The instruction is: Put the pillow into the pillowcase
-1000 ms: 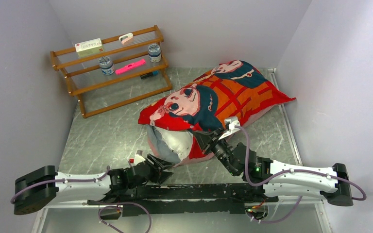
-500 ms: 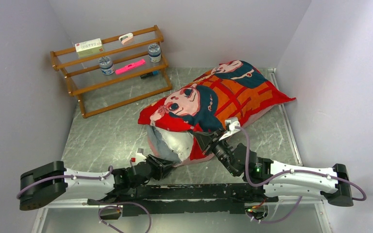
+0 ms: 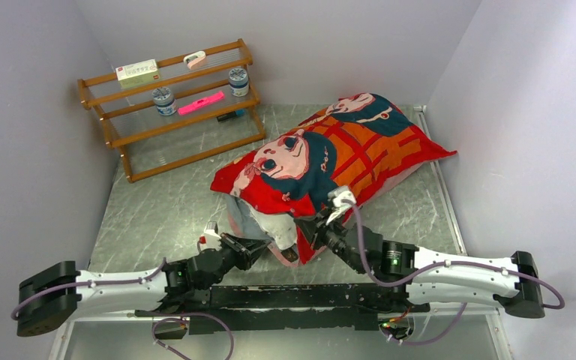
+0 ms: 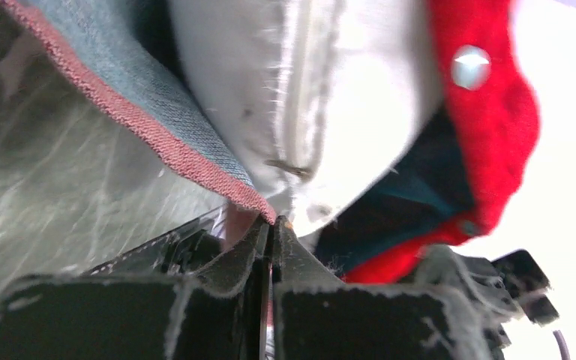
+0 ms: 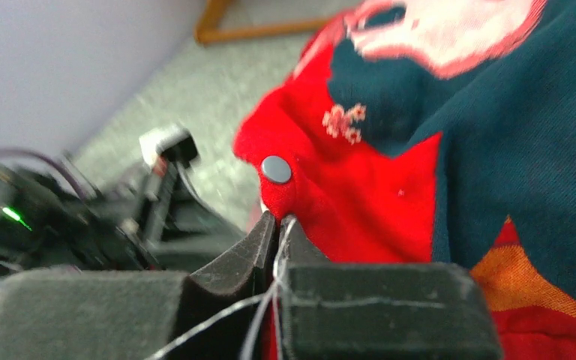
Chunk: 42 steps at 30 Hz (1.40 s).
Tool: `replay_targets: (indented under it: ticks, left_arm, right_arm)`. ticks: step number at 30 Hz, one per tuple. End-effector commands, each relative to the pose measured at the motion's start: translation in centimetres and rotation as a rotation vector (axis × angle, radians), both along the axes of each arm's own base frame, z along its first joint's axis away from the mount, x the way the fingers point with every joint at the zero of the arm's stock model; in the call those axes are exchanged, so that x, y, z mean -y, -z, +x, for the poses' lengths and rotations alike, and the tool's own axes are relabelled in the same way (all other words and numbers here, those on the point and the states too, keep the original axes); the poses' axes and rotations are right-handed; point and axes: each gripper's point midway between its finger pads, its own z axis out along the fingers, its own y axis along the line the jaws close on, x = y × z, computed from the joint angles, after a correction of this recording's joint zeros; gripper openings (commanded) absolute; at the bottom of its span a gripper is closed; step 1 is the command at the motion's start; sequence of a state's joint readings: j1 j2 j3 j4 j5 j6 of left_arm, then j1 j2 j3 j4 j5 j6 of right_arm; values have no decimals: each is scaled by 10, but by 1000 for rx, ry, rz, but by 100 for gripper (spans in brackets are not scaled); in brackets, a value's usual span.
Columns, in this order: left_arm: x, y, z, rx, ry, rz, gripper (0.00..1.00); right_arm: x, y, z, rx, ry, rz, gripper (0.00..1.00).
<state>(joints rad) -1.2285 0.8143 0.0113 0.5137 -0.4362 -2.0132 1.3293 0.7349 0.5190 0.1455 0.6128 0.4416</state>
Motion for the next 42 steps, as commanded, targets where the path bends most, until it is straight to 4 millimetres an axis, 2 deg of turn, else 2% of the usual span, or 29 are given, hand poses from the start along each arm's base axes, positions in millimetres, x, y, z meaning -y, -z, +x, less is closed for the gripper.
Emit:
replay_targets:
  ticks: [1, 3, 7, 11, 16, 20, 24, 27, 30, 33, 35, 42]
  left_arm:
    - [-8, -22, 12, 189, -41, 109, 5]
    - [-6, -37, 12, 251, -22, 162, 5]
    - [1, -65, 13, 378, 5, 201, 5]
    - [8, -78, 12, 425, 14, 180, 5]
    - [12, -84, 12, 444, 20, 161, 5]
    - [11, -90, 14, 470, 8, 160, 5]
    - [11, -101, 15, 512, -6, 136, 5]
    - [14, -107, 14, 533, 3, 143, 5]
    - [17, -111, 14, 545, 12, 149, 5]
    - [17, -114, 13, 550, 15, 147, 5]
    - [18, -114, 13, 551, 17, 149, 5]
    - [16, -115, 13, 553, 16, 150, 5]
  right_arm:
    - [-4, 39, -19, -86, -121, -217, 9]
    - [-6, 39, -24, -96, -149, -224, 14]
    - [-9, 21, -28, -80, -180, -170, 27]
    - [-13, 10, -29, -65, -191, -147, 41]
    - [-21, 14, -27, -81, -187, -198, 39]
    - [-25, 6, -28, -53, -163, -204, 45]
    - [-32, 3, -35, -11, -169, -262, 43]
    - [-28, 14, -33, 31, -95, -370, 46]
    - [-28, 15, -33, 97, -44, -438, 47]
    - [-25, 18, -27, 147, 19, -491, 38]
    - [-23, 17, -25, 166, 46, -502, 36]
    - [-28, 11, -24, 227, 45, -506, 41]
